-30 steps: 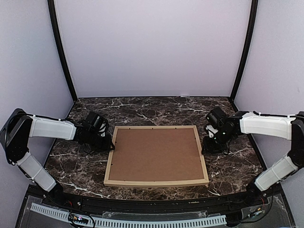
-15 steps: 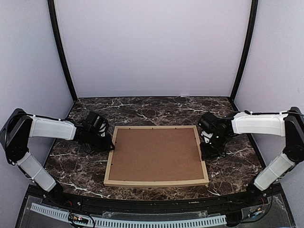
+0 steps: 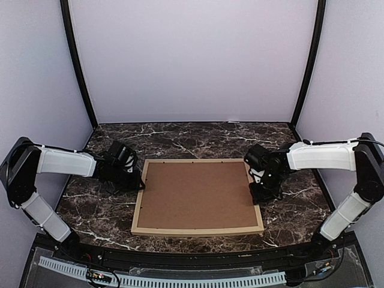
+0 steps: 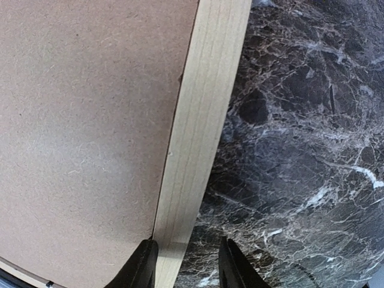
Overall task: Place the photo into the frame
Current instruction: Press the fastener onto the backboard.
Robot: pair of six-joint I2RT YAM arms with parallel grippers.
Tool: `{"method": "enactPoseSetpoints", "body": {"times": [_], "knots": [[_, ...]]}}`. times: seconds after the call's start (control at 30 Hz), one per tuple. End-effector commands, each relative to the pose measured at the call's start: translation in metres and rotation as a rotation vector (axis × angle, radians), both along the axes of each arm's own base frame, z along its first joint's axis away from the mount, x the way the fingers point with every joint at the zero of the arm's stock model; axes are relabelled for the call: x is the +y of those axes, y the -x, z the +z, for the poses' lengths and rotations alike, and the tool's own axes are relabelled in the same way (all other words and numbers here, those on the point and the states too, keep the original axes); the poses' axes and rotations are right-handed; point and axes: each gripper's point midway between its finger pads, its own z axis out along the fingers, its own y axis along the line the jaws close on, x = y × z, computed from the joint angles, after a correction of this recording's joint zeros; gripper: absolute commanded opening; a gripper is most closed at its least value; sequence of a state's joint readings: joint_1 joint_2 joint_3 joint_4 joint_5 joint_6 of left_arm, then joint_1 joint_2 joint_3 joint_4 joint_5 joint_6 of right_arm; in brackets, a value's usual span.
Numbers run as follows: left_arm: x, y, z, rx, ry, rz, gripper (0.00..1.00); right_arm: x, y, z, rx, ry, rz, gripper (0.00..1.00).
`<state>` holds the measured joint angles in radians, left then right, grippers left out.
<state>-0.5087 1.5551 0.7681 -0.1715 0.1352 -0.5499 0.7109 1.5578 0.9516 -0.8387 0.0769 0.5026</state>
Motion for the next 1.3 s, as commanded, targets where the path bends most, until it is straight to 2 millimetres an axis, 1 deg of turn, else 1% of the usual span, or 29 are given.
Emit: {"method": "enactPoseSetpoints", "body": {"times": [0.0,0.13,0.53,0.63,0.7,0.77,0.83,0.93,1.03,1.27], "knots": [[0.009,0.024,-0.029,0.098,-0.056,-0.028,0.01,0.004,0.002,0.003,0.002,0.028,0.012,0.36],[0.008,0.023,-0.029,0.096,-0.054,-0.029,0.01,0.005,0.003,0.001,0.006,0.052,0.020,0.36],[0.009,0.025,-0.030,0.100,-0.057,-0.029,0.01,0.005,0.008,-0.011,0.025,0.093,0.023,0.34],[0.009,0.025,-0.031,0.100,-0.055,-0.031,0.01,0.008,0.008,-0.014,0.027,0.090,0.029,0.34],[0.009,0.025,-0.031,0.101,-0.053,-0.031,0.01,0.015,0.007,-0.014,0.025,0.073,0.038,0.34],[0.009,0.026,-0.031,0.102,-0.054,-0.031,0.01,0.026,0.004,-0.007,0.012,0.029,0.051,0.34],[0.009,0.025,-0.031,0.101,-0.053,-0.031,0.01,0.035,-0.001,0.004,-0.012,-0.017,0.055,0.34],[0.009,0.025,-0.031,0.100,-0.055,-0.030,0.01,0.040,-0.007,0.022,-0.053,-0.049,0.055,0.36],[0.008,0.024,-0.031,0.101,-0.051,-0.030,0.01,0.033,-0.009,0.028,-0.067,-0.019,0.050,0.37],[0.007,0.024,-0.029,0.097,-0.049,-0.032,0.01,0.003,-0.008,0.026,-0.073,0.136,0.021,0.37]]}}
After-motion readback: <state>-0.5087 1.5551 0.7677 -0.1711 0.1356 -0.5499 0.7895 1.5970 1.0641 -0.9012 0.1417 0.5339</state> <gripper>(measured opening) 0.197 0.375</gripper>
